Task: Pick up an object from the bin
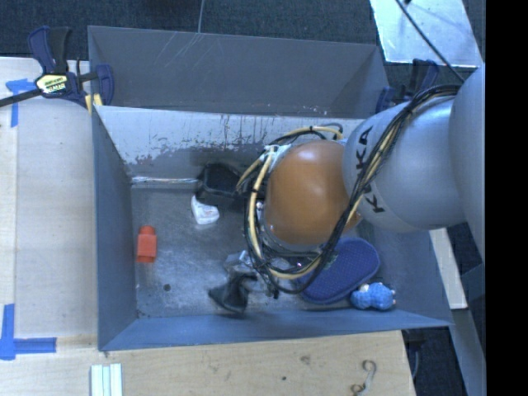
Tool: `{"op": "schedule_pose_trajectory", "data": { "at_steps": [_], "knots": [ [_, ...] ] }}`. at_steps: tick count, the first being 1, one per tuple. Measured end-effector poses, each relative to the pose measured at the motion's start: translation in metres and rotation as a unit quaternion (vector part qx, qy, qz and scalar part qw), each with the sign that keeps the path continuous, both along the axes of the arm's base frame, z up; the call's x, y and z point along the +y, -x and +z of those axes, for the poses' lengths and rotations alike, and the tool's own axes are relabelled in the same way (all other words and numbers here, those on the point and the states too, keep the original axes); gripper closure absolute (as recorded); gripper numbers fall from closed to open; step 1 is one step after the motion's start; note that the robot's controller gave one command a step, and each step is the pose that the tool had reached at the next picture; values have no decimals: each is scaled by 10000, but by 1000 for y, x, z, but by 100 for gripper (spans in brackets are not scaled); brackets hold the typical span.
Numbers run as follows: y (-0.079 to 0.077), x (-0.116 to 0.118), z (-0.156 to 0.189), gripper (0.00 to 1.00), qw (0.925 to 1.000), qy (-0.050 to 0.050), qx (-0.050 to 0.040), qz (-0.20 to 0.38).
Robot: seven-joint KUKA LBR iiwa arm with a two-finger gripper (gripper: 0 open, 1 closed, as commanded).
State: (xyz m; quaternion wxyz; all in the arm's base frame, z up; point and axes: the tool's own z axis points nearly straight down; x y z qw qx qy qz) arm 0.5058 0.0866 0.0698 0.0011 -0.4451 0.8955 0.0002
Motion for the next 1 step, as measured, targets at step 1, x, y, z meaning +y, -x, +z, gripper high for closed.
{"op": "schedule_pose_trajectory", "data": {
  "at_steps": [1],
  "knots": [
    [-5, -32, 147, 100, 9983, 7, -49, 583]
  ]
}}
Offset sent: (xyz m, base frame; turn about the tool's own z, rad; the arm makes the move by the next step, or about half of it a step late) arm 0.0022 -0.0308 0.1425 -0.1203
